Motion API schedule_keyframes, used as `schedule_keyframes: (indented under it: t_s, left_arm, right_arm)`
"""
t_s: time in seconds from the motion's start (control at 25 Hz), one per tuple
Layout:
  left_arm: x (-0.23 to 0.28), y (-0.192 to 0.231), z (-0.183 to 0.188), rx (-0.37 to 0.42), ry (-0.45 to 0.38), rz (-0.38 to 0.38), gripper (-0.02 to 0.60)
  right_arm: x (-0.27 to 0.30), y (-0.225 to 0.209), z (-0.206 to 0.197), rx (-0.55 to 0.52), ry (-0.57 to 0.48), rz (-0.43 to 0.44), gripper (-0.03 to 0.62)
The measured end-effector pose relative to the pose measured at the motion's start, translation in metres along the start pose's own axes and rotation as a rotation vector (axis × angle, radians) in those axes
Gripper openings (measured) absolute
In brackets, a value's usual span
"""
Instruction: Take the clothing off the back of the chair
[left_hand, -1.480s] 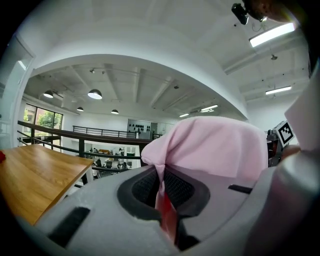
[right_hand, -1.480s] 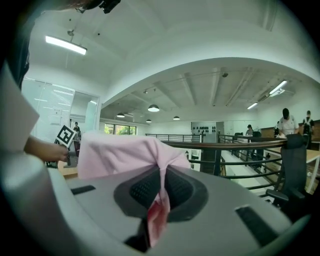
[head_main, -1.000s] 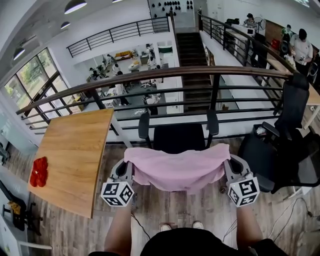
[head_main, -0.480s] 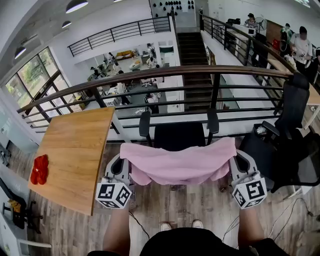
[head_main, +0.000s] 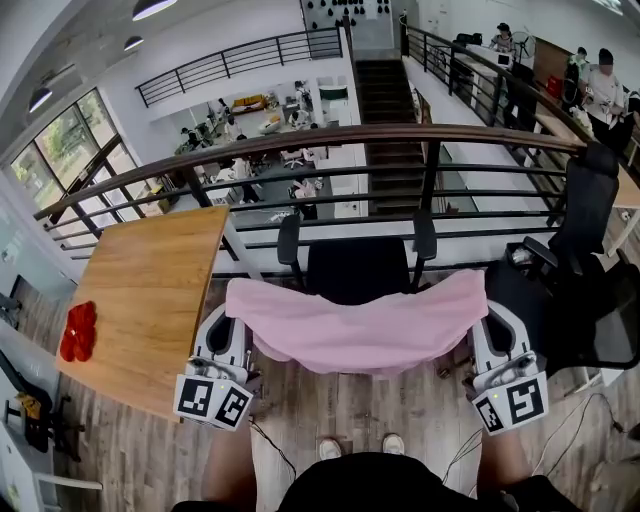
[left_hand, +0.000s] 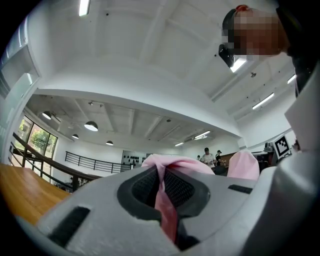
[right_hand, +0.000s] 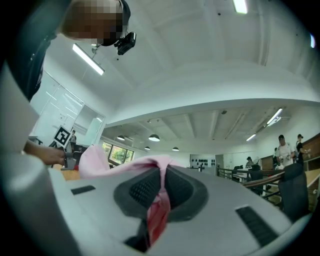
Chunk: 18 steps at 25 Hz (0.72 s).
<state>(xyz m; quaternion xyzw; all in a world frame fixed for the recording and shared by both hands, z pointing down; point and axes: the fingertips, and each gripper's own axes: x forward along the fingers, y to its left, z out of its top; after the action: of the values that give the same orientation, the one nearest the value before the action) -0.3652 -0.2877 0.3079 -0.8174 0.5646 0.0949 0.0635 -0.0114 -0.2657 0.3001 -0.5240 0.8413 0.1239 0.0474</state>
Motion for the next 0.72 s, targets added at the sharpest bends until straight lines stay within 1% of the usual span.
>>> schedule_keyframes:
  t_s: [0.2, 0.4, 0.52, 0.72]
  left_arm:
    - [-0.010, -0.021, 0.018, 0.036, -0.015, -0.022, 0.025]
    - [-0.021, -0.034, 0.022, 0.049, -0.016, -0.040, 0.025]
    - [-0.029, -0.037, 0.014, 0.039, -0.002, -0.040, 0.025]
    - [-0.037, -0.044, -0.014, 0.002, 0.041, -0.029, 0.025]
  right_arm:
    - [-0.013, 0.008, 0.020, -0.003, -0.033, 0.026, 0.022]
    - [-0.025, 0.022, 0.028, -0.001, -0.040, 0.044, 0.021]
    - [-0.030, 0.031, 0.023, 0.006, -0.029, 0.057, 0.023]
    - [-0.038, 0.040, 0.003, 0.015, 0.007, 0.072, 0.023]
